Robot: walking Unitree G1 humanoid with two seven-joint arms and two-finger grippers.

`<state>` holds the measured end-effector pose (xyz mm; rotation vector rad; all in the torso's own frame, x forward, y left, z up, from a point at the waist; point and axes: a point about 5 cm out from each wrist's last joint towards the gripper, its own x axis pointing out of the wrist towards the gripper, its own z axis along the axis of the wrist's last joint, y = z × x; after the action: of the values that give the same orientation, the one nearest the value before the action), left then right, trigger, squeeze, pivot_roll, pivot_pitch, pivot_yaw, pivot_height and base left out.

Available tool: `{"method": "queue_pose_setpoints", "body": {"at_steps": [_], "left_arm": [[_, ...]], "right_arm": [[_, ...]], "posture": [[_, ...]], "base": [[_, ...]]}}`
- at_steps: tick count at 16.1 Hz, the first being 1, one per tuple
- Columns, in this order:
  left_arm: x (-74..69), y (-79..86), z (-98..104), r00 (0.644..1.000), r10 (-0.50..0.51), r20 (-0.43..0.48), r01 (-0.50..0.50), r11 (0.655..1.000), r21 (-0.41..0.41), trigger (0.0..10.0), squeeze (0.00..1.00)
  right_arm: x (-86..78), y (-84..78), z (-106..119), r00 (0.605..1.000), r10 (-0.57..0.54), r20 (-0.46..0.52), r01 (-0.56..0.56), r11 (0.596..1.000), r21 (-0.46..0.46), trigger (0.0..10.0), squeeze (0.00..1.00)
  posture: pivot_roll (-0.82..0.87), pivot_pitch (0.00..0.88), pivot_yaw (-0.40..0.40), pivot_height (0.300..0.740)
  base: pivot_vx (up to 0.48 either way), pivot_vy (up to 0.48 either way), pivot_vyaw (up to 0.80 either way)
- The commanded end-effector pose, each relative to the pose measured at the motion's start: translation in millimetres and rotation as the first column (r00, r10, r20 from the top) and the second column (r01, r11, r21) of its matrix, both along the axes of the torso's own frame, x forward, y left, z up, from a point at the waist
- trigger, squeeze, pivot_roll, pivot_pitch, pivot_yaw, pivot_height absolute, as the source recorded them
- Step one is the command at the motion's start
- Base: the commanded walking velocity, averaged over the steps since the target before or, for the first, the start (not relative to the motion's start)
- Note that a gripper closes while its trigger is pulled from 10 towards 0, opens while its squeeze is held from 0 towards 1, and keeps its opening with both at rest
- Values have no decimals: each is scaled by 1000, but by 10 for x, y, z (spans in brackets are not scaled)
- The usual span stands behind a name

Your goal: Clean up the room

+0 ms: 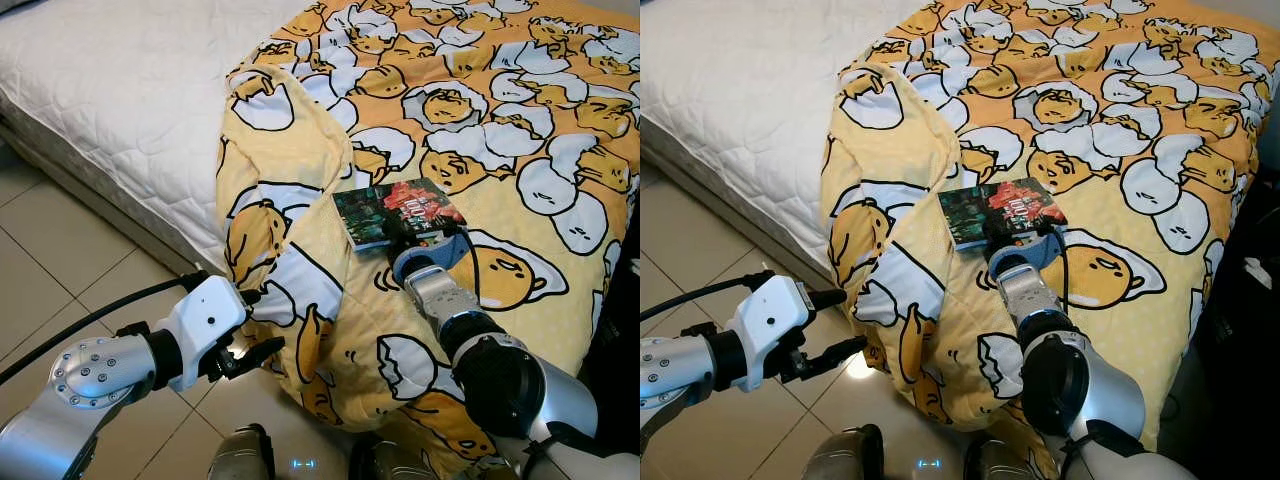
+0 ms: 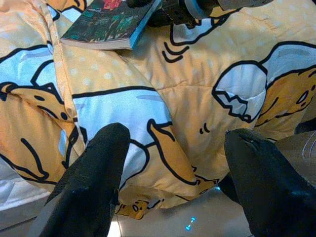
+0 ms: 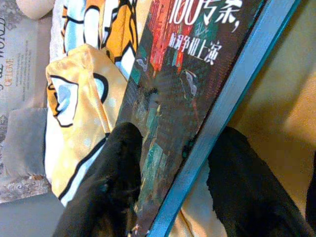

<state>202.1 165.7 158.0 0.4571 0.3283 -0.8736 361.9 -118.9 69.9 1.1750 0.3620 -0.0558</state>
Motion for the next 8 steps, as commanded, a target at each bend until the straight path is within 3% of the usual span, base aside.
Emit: {"method": "queue_pose_setpoints", "body": {"at_steps": [1,8], "left_arm": [[4,-3,-12,1000,4,1,-4,1000,-1,10000,0],[21,6,-7,1000,4,4,-4,1000,3,10000,0]], "right_arm": [[-19,-40,-34,1000,-8,-12,8,1000,-18,0,0],[-17,-36,-32,1000,-11,-15,11,1000,-22,0,0]], "posture": [[252,184,-46,740],[253,182,-42,740]], "base": [[0,0,0],[0,0,0]]}}
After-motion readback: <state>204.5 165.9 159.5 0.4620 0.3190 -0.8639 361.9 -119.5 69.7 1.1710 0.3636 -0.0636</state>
